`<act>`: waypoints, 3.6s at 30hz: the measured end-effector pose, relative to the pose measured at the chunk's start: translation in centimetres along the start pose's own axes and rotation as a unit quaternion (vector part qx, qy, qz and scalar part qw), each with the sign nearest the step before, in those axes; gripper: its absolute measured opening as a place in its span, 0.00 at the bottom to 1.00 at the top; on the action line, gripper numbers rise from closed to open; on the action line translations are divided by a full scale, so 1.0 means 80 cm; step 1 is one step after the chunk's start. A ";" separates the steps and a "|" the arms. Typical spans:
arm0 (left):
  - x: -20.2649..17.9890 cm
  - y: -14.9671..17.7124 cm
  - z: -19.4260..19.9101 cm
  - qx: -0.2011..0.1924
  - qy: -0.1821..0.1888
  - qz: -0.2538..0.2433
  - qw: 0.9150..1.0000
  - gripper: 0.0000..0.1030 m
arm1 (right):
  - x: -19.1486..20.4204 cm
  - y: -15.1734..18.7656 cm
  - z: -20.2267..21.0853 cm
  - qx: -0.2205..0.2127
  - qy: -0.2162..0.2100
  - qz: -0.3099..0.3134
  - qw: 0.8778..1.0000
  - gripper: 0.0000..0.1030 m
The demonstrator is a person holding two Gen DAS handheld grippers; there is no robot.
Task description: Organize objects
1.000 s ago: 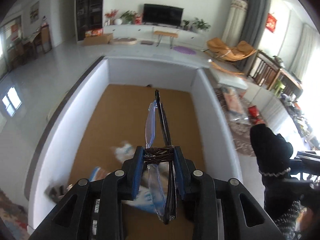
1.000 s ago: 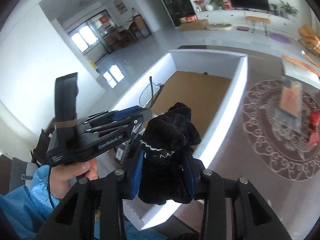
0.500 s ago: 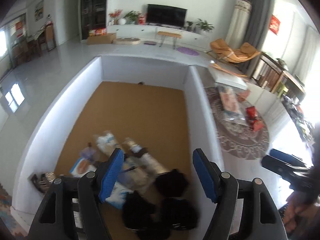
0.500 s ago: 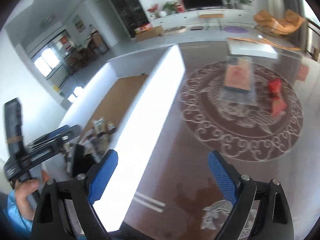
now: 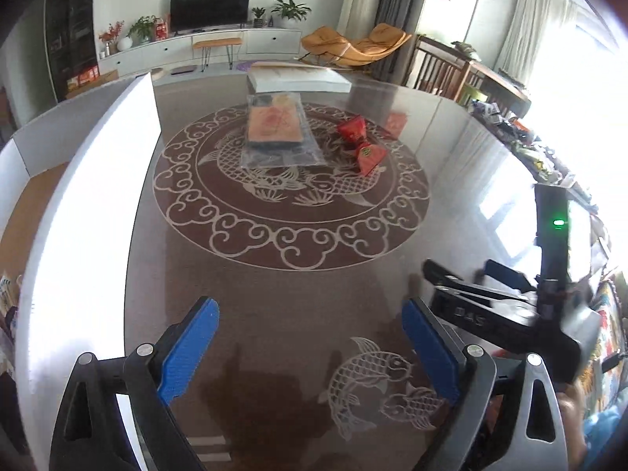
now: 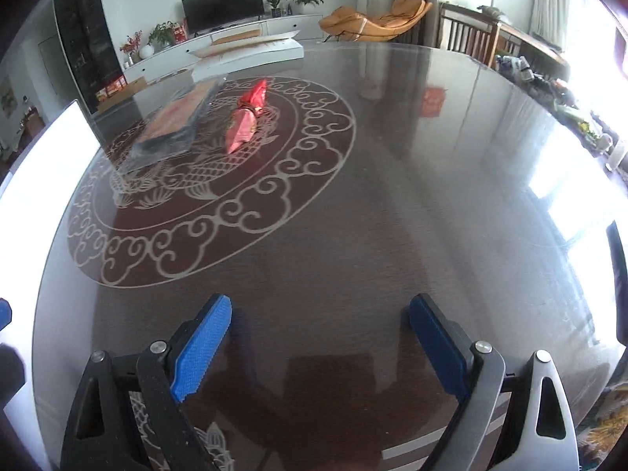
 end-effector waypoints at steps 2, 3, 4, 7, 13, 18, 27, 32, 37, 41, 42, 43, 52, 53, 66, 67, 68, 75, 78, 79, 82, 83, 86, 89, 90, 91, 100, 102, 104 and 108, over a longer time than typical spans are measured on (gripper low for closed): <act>0.005 0.003 -0.022 0.005 -0.021 0.006 1.000 0.93 | 0.000 -0.004 0.003 -0.007 -0.011 -0.011 1.000 0.90; 0.008 0.004 -0.033 0.009 -0.030 0.009 0.999 0.92 | -0.001 -0.004 0.003 -0.009 -0.010 -0.012 1.000 0.90; 0.012 0.006 -0.043 0.013 -0.038 0.012 0.999 0.92 | -0.003 -0.005 0.003 -0.009 -0.003 -0.012 1.000 0.91; 0.016 0.008 -0.067 0.021 -0.054 0.013 0.998 0.92 | -0.005 -0.006 -0.003 -0.010 0.005 -0.014 1.000 0.93; 0.015 -0.001 -0.083 0.010 -0.081 -0.002 0.997 0.93 | -0.008 0.001 -0.008 -0.008 0.008 -0.015 1.000 1.00; 0.015 -0.008 -0.089 0.006 -0.080 -0.003 0.997 0.98 | -0.005 0.004 -0.012 -0.001 0.022 -0.001 1.000 1.00; 0.013 -0.009 -0.093 0.007 -0.076 -0.010 0.997 1.00 | -0.006 0.005 -0.010 -0.003 0.022 -0.001 1.000 1.00; 0.013 -0.014 -0.097 0.014 -0.063 -0.028 0.997 1.00 | -0.007 0.005 -0.009 -0.004 0.022 -0.001 1.000 1.00; 0.021 -0.020 -0.101 0.012 -0.068 -0.021 0.997 1.00 | -0.007 0.005 -0.009 -0.004 0.022 -0.001 1.000 1.00; 0.021 -0.020 -0.102 0.010 -0.067 -0.023 0.997 1.00 | -0.007 0.005 -0.009 -0.004 0.022 -0.002 1.000 1.00; 0.021 -0.020 -0.102 0.010 -0.067 -0.024 0.997 1.00 | -0.007 0.005 -0.009 -0.004 0.022 -0.002 1.000 1.00; 0.021 -0.020 -0.102 0.009 -0.067 -0.023 0.997 1.00 | -0.007 0.005 -0.009 -0.004 0.022 -0.002 1.000 1.00; 0.022 -0.019 -0.101 0.006 -0.070 -0.020 0.997 1.00 | -0.007 0.005 -0.009 -0.004 0.022 -0.002 1.000 1.00; 0.022 -0.019 -0.101 0.006 -0.070 -0.020 0.997 1.00 | -0.007 0.005 -0.009 -0.002 0.022 -0.002 1.000 1.00; 0.022 -0.019 -0.101 0.006 -0.071 -0.019 0.997 1.00 | 0.040 -0.106 -0.103 0.046 -0.027 0.074 0.996 1.00; 0.022 -0.019 -0.101 0.006 -0.071 -0.019 0.997 1.00 | 0.041 -0.118 -0.111 0.050 -0.026 0.072 0.996 0.99; 0.022 -0.019 -0.101 0.006 -0.071 -0.019 0.997 1.00 | 0.042 -0.129 -0.118 0.053 -0.025 0.070 0.996 0.95; 0.022 -0.019 -0.101 0.006 -0.070 -0.019 0.997 1.00 | 0.041 -0.190 -0.142 0.047 -0.021 0.067 0.996 0.43; 0.022 -0.019 -0.102 0.006 -0.070 -0.019 0.997 1.00 | 0.025 -0.191 -0.135 0.041 -0.032 0.048 0.997 0.26; 0.022 -0.019 -0.102 0.006 -0.070 -0.019 0.997 1.00 | 0.016 -0.186 -0.130 0.036 -0.032 0.041 0.998 0.26; 0.022 -0.019 -0.102 0.006 -0.070 -0.019 0.997 1.00 | -0.013 -0.165 -0.107 0.018 -0.028 0.026 0.999 0.26; 0.022 -0.019 -0.102 0.006 -0.070 -0.019 0.997 1.00 | -0.023 -0.157 -0.098 0.012 -0.023 0.022 0.999 0.25; 0.022 -0.019 -0.102 0.006 -0.070 -0.019 0.997 1.00 | -0.056 -0.127 -0.067 -0.002 -0.010 0.009 1.000 0.25; 0.022 -0.019 -0.102 0.006 -0.070 -0.019 0.997 1.00 | -0.078 -0.099 -0.041 -0.014 0.000 -0.003 1.000 0.25; 0.022 -0.019 -0.102 0.006 -0.070 -0.019 0.997 1.00 | -0.083 -0.091 -0.034 -0.018 0.003 -0.006 1.000 0.26; 0.022 -0.019 -0.102 0.006 -0.070 -0.019 0.997 1.00 | -0.088 -0.084 -0.027 -0.021 0.004 -0.009 1.000 0.26; 0.022 -0.020 -0.102 0.006 -0.071 -0.019 0.997 1.00 | -0.082 -0.060 -0.019 -0.022 0.015 0.011 1.000 0.82; 0.022 -0.020 -0.102 0.006 -0.071 -0.019 0.997 1.00 | -0.079 -0.060 -0.022 -0.019 0.016 0.016 1.000 0.84; 0.022 -0.020 -0.102 0.006 -0.070 -0.019 0.997 1.00 | -0.080 -0.060 -0.023 -0.018 0.016 0.014 1.000 0.86; 0.022 -0.020 -0.102 0.006 -0.068 -0.018 0.997 1.00 | -0.081 -0.060 -0.024 -0.017 0.018 0.011 1.000 0.89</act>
Point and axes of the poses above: each gripper's, at about its wrist camera, not at the fingertips, and z roughly against the way its jaws point, x to its left, y to its underside, the point moved 8 cm from there along -z, roughly the way its jaws point, and after that the axes turned 12 degrees about -y, right-handed, at the moved point
